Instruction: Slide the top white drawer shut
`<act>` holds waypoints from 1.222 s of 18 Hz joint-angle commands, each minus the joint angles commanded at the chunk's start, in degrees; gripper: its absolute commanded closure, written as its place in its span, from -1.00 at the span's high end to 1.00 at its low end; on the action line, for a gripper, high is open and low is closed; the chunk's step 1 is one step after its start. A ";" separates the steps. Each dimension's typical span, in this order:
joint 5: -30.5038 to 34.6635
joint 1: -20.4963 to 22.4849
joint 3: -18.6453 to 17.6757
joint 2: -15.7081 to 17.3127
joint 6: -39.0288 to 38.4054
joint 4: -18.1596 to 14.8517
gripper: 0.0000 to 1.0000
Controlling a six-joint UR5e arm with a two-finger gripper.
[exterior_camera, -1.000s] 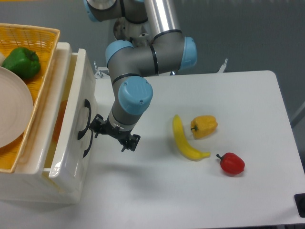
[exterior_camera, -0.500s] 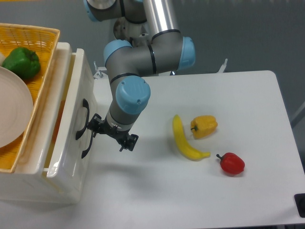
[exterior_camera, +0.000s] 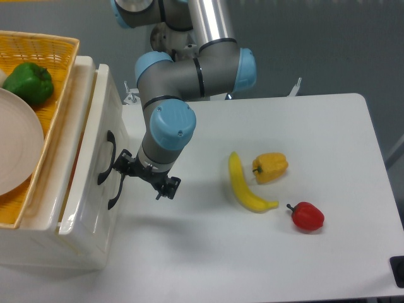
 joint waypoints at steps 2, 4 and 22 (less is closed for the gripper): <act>0.00 -0.09 0.00 0.00 0.00 -0.09 1.00; 0.00 -0.18 0.00 0.00 -0.70 0.09 1.00; 0.09 0.09 0.26 -0.09 -0.18 0.09 1.00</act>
